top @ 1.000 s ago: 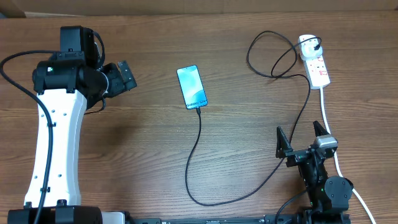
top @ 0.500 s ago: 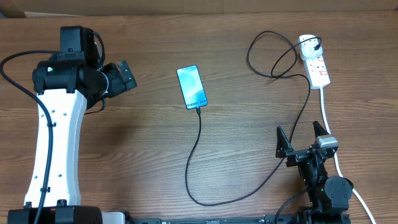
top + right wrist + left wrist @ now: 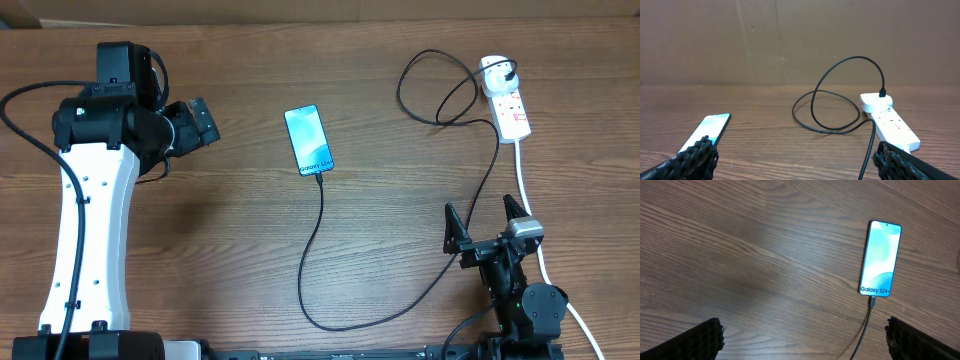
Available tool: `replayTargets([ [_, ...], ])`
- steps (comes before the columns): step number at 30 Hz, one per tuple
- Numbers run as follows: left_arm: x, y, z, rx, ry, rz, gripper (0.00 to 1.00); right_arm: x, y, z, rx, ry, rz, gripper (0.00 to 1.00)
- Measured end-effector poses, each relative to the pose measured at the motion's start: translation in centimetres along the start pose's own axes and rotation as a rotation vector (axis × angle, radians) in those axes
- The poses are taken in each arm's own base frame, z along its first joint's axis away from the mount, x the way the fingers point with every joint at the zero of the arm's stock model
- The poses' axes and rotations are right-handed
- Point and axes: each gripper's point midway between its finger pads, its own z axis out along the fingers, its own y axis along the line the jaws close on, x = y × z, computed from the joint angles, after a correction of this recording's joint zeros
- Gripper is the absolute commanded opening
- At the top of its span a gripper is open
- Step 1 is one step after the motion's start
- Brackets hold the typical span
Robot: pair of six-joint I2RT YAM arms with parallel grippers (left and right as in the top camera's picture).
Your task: Plug charger to phone and switch on socket
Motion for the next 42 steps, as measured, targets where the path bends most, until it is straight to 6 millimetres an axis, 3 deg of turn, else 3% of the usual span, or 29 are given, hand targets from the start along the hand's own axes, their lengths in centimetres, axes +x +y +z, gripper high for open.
replayTargets([
  [15, 2.2, 0.9, -0.7, -0.031, 0.070, -0.017, 1.00, 0.0, 0.0, 0.0, 0.000, 0.000, 0.000, 1.00],
  [24, 4.9, 1.8, -3.6, -0.002, 0.005, -0.015, 1.00, 0.0, 0.0, 0.0, 0.000, 0.000, 0.001, 1.00],
  [34, 6.7, 2.7, -3.0, 0.045, -0.106, 0.038, 1.00, 0.0, 0.0, 0.0, 0.000, 0.000, 0.002, 1.00],
  [42, 8.5, 2.7, -3.7, 0.116, -0.214, 0.162, 1.00, 0.0, 0.0, 0.0, 0.000, -0.001, 0.002, 1.00],
])
